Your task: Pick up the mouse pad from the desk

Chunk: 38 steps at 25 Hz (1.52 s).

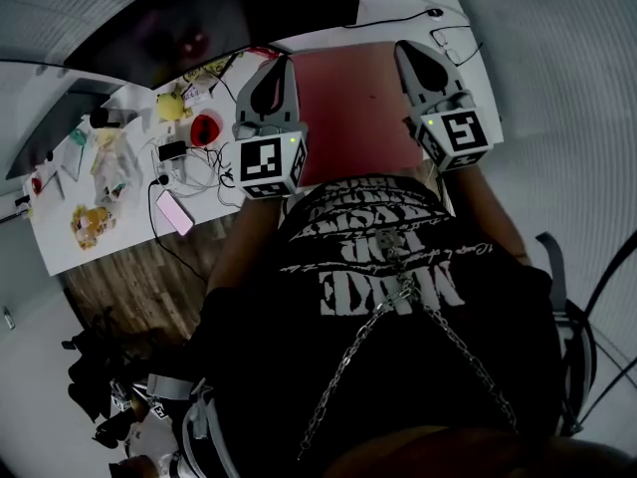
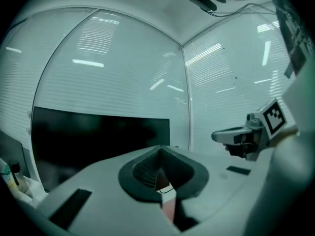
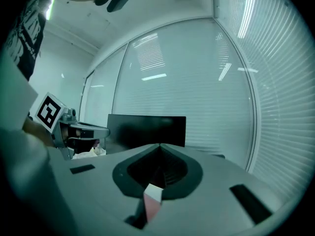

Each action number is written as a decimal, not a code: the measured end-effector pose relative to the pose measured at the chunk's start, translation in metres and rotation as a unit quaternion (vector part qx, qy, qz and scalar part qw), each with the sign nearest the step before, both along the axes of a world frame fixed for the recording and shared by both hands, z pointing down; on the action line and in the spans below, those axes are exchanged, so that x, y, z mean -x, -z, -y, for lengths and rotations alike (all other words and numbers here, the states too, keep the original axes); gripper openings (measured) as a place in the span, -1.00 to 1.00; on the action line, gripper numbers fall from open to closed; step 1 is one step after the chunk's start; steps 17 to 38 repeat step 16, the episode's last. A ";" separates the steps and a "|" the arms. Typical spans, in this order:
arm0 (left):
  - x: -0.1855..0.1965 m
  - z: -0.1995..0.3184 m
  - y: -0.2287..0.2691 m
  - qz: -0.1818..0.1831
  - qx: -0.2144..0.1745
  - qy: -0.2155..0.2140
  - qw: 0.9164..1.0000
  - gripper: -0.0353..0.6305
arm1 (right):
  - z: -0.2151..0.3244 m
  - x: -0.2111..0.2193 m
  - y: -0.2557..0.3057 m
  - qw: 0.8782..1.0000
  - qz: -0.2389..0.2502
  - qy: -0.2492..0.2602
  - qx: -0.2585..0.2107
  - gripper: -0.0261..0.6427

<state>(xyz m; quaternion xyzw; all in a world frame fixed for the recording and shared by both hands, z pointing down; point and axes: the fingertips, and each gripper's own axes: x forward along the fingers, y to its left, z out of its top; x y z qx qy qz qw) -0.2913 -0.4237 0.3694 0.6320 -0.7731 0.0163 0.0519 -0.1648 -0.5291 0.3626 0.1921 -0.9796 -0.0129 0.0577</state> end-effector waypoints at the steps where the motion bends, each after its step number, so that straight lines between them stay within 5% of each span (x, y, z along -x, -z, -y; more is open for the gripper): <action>1: 0.000 -0.001 0.001 -0.001 -0.001 -0.002 1.000 -0.88 | 0.000 -0.002 0.000 1.000 0.000 -0.003 0.005 -0.92; 16: -0.010 -0.018 -0.007 -0.002 0.008 -0.037 0.999 -0.88 | -0.023 -0.022 -0.007 0.998 -0.007 -0.055 0.032 -0.92; 38: -0.010 -0.018 -0.007 -0.002 0.008 -0.037 0.999 -0.88 | -0.023 -0.022 -0.007 0.998 -0.007 -0.055 0.032 -0.92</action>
